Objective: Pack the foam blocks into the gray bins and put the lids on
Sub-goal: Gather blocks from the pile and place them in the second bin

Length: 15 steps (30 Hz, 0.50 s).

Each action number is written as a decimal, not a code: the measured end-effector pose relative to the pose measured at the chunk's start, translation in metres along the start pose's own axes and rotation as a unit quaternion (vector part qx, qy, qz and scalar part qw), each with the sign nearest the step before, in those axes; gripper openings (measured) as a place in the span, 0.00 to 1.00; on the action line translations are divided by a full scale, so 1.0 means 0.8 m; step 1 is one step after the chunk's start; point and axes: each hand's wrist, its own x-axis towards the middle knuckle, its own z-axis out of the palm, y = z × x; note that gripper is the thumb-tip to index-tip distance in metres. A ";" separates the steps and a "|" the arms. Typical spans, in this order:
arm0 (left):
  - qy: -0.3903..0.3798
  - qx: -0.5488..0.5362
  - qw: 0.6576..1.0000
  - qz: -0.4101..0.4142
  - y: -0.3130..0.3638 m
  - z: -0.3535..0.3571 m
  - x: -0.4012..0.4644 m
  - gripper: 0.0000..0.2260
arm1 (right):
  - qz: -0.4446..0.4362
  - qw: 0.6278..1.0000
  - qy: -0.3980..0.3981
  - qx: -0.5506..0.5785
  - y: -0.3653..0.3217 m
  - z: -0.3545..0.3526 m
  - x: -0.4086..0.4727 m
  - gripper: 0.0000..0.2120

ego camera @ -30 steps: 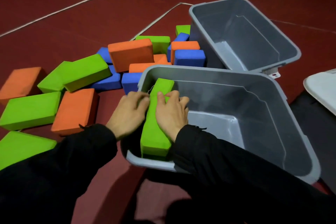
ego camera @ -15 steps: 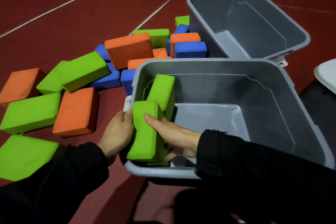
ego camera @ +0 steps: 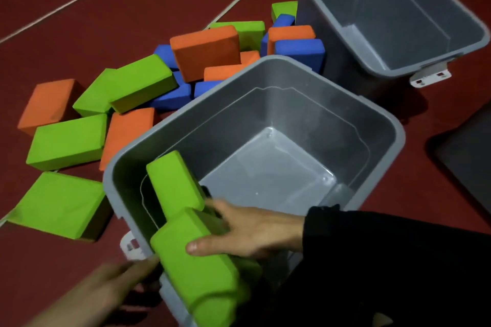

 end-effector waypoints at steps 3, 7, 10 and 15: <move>0.176 0.214 0.935 0.222 0.041 -0.019 -0.004 0.23 | -0.027 0.987 0.150 0.057 0.010 0.016 -0.015 0.41; 0.288 0.322 0.792 0.431 0.095 -0.056 0.062 0.21 | -0.033 0.988 0.089 0.121 0.016 0.021 -0.016 0.40; 0.286 0.391 0.789 0.377 0.147 -0.084 0.151 0.39 | -0.016 0.995 0.040 0.095 0.006 0.033 -0.028 0.51; 0.114 0.277 0.925 0.233 0.167 -0.077 0.186 0.19 | 0.043 0.988 0.148 0.016 -0.021 0.068 -0.046 0.43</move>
